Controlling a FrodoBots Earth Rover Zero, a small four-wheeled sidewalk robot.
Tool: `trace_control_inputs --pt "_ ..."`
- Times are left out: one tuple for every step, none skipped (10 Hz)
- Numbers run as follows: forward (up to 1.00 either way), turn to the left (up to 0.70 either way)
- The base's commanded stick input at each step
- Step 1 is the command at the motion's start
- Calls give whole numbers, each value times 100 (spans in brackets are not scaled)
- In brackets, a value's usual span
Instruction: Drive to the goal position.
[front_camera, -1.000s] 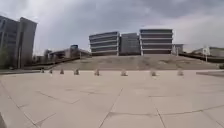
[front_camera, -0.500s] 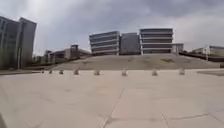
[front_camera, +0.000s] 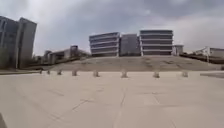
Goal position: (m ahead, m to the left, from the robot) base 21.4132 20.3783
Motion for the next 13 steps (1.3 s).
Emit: trace_control_inputs --pt "70 0" --pt "70 0" --pt "70 0" --pt "70 0" --pt "70 0" --pt "70 0" --pt "70 0" --pt "70 0" --pt "70 0" --pt "70 0" --pt "70 0" --pt "70 0" --pt "70 0"
